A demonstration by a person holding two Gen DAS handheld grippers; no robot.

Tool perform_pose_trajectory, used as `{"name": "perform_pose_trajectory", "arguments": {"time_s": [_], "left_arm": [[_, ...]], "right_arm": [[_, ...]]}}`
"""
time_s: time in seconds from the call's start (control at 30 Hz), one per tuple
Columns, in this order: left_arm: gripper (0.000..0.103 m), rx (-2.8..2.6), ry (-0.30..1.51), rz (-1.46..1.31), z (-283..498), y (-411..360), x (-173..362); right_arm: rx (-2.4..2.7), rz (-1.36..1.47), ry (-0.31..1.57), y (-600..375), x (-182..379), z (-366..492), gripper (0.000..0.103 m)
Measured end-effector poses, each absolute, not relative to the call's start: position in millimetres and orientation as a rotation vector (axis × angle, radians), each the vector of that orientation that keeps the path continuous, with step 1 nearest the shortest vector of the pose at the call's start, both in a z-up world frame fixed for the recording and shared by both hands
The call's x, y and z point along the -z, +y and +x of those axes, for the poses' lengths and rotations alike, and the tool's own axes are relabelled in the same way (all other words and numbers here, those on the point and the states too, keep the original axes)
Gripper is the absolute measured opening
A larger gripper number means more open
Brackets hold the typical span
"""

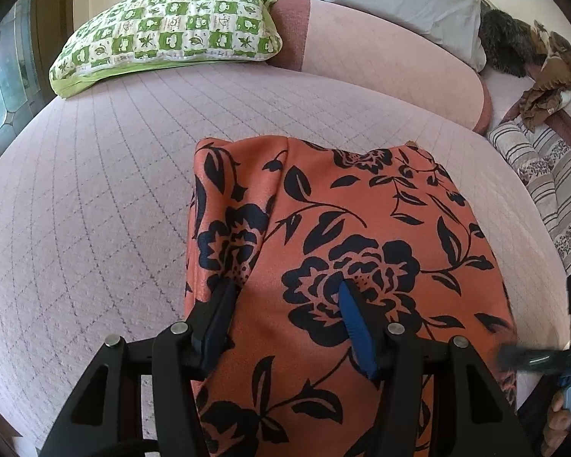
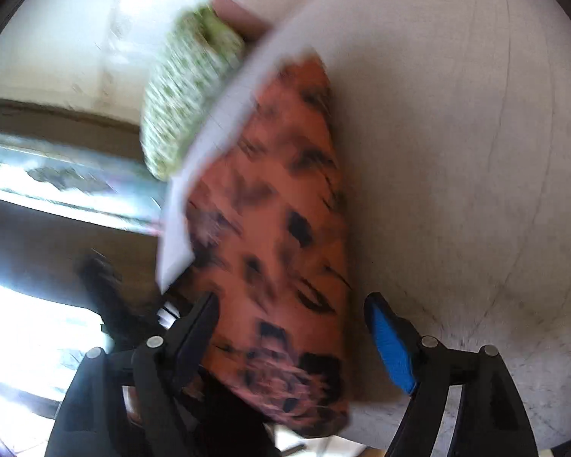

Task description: Fold small clothes

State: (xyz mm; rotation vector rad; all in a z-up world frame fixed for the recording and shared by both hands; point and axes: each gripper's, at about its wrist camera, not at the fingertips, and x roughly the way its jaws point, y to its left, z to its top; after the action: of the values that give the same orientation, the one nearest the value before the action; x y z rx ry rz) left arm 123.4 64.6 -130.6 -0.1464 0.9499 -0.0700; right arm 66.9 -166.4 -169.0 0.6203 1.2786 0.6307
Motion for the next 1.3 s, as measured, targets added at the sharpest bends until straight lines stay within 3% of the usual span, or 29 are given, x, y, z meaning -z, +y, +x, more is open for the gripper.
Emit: {"name": "perform_pose_trajectory", "arguments": {"time_s": [0.13, 0.23, 0.3, 0.53, 0.67, 0.77, 0.9, 0.97, 1.03, 1.2, 1.3], "left_arm": [[0.058, 0.098, 0.948, -0.19, 120.1, 72.6, 121.9], [0.059, 0.136, 0.901, -0.341, 105.2, 96.7, 99.9], [0.071, 0.108, 0.858, -0.427, 85.2, 119.6, 91.0], [0.069, 0.121, 0.995, -0.587, 35.9, 146.6, 122.7], [0.051, 0.156, 1.041, -0.578, 32.2, 136.6, 133.2], [0.019, 0.146, 1.073, -0.552, 31.2, 136.2, 148.8], [0.013, 0.165, 1.067, -0.653, 28.1, 148.8, 149.7], [0.017, 0.163, 1.103, -0.675, 32.2, 150.1, 160.9], [0.019, 0.167, 1.127, -0.658, 38.1, 150.0, 155.7], [0.064, 0.195, 0.98, -0.481, 57.9, 143.2, 96.9], [0.064, 0.213, 0.969, -0.477, 107.8, 147.0, 93.9]], "right_arm": [[-0.619, 0.511, 1.224, -159.1, 144.3, 59.8, 0.029], [-0.59, 0.487, 1.279, -158.8, 160.9, 66.4, 0.047], [-0.584, 0.467, 1.219, -164.9, 146.3, 59.8, 0.07], [-0.64, 0.378, 1.014, -146.7, 81.8, 62.9, 0.072], [-0.677, 0.35, 1.037, -117.0, 86.3, 76.0, 0.072], [-0.69, 0.362, 1.061, -106.8, 94.6, 81.4, 0.072], [-0.694, 0.352, 1.098, -97.2, 102.2, 88.1, 0.072], [-0.708, 0.352, 1.069, -98.1, 97.7, 90.5, 0.073], [-0.68, 0.347, 1.092, -97.2, 105.7, 97.9, 0.083], [-0.697, 0.362, 1.144, -99.9, 119.0, 106.8, 0.085], [-0.709, 0.379, 1.15, -101.5, 120.9, 108.5, 0.085]]}}
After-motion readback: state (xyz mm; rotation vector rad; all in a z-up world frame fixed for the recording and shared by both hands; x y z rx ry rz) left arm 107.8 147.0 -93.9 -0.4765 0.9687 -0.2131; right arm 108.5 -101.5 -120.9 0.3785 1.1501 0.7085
